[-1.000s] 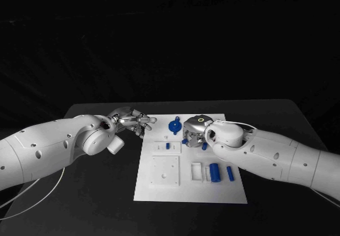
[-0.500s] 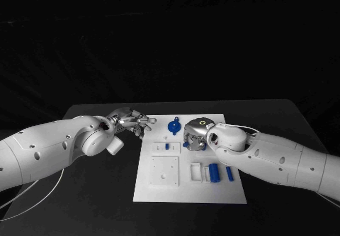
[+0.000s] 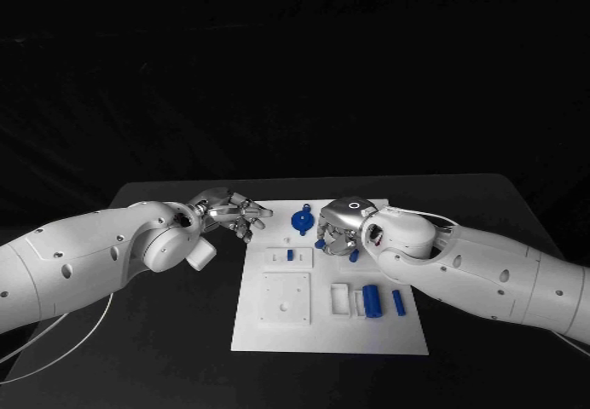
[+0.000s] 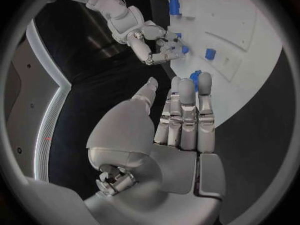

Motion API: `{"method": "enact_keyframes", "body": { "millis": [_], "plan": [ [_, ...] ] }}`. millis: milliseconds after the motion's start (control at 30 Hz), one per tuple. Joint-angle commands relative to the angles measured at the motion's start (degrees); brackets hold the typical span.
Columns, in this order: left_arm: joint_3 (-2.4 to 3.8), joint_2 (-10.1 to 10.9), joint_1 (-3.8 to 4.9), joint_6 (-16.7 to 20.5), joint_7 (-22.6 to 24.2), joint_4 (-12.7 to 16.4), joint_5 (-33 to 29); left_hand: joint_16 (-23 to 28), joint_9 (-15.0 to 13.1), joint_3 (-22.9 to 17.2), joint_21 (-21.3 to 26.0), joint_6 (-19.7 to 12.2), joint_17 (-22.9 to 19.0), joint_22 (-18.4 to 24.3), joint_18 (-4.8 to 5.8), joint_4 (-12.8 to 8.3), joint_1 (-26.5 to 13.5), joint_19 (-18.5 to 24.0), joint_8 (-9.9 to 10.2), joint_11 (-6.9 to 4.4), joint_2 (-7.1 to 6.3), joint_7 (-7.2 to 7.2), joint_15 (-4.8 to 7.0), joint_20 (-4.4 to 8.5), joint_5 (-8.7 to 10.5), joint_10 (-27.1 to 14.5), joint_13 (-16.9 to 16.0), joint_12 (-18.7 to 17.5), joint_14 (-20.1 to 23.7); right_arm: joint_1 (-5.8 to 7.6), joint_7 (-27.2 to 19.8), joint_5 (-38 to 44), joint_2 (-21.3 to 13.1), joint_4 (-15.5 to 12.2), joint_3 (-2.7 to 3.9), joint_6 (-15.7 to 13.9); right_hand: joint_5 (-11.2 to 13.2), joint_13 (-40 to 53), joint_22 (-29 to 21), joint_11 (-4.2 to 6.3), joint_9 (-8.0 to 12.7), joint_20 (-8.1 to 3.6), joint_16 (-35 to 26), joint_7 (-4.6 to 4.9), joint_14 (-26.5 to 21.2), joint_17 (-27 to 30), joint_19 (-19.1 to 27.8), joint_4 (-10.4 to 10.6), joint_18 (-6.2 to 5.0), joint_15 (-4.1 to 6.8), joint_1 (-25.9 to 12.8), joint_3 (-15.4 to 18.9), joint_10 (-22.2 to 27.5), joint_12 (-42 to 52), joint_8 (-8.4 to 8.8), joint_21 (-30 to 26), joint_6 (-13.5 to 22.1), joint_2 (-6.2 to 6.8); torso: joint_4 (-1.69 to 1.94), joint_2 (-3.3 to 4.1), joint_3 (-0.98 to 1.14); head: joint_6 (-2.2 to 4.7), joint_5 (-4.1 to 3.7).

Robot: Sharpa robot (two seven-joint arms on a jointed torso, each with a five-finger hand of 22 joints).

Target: Assemble the parts on the task board

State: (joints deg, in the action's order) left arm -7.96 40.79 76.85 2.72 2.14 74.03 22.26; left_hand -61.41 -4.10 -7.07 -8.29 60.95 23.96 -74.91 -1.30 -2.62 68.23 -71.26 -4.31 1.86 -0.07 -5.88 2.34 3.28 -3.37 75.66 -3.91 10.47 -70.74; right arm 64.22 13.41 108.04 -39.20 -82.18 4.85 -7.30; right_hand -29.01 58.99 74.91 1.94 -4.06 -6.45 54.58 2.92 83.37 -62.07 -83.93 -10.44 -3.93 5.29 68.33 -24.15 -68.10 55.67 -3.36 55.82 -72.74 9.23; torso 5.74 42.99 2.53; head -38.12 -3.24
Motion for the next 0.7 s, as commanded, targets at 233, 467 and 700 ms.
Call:
{"method": "enact_keyframes", "body": {
  "millis": [233,467,700],
  "plan": [
    [0.00,-1.40,0.06,-4.52,0.19,-0.11,1.11,-0.26,0.03,0.55,-0.21,1.09,0.14,-1.10,-0.82,0.86,-0.67,-0.12,0.37,-0.58,-0.49,0.30,0.14,0.32,-0.14,1.76,-0.08,0.33,-0.27,0.00,0.62,-1.45,-1.00,-3.47,1.88,0.43,0.47,0.09,7.00,0.24,0.04,-0.25,-0.18,0.02,-0.09,-0.07,-1.71,0.29,-0.03,0.35,0.26,-0.09,-0.26,-0.24,-0.26,0.06,-0.10,0.21,-0.14,-0.06,0.03,0.40,0.14],
    [-0.09,-3.35,0.06,-5.42,-0.40,-0.64,1.14,-2.50,-0.39,1.87,-2.15,2.25,1.34,-1.25,-0.25,2.86,-3.00,-0.56,0.06,-1.50,-1.21,0.90,0.93,1.18,0.04,4.03,-0.67,3.72,-1.00,0.02,0.77,-2.73,-1.32,-5.67,3.42,0.44,0.47,0.10,7.00,0.21,0.05,-0.24,-0.29,0.04,-0.07,-0.10,-1.69,0.56,-0.03,0.33,0.58,0.25,-0.19,-0.39,-0.27,0.03,-0.03,0.28,-0.06,-0.02,0.04,0.64,0.05],
    [-0.74,-4.76,0.03,-4.61,-0.99,-1.38,1.17,-3.97,-5.93,0.73,-5.08,3.04,1.92,-1.18,0.09,3.57,-6.55,0.34,-0.18,-2.00,-2.10,1.60,1.34,1.66,-2.65,2.47,-2.29,9.56,-1.00,0.02,0.84,-2.61,-1.39,-6.80,4.23,0.32,0.18,0.05,7.02,0.20,0.05,-0.24,-0.33,0.06,-0.07,-0.12,-1.70,0.58,-0.02,0.33,0.70,0.22,-0.14,-0.51,-0.26,0.05,0.01,0.35,-0.01,0.07,0.05,0.71,-0.15]
  ]
}}
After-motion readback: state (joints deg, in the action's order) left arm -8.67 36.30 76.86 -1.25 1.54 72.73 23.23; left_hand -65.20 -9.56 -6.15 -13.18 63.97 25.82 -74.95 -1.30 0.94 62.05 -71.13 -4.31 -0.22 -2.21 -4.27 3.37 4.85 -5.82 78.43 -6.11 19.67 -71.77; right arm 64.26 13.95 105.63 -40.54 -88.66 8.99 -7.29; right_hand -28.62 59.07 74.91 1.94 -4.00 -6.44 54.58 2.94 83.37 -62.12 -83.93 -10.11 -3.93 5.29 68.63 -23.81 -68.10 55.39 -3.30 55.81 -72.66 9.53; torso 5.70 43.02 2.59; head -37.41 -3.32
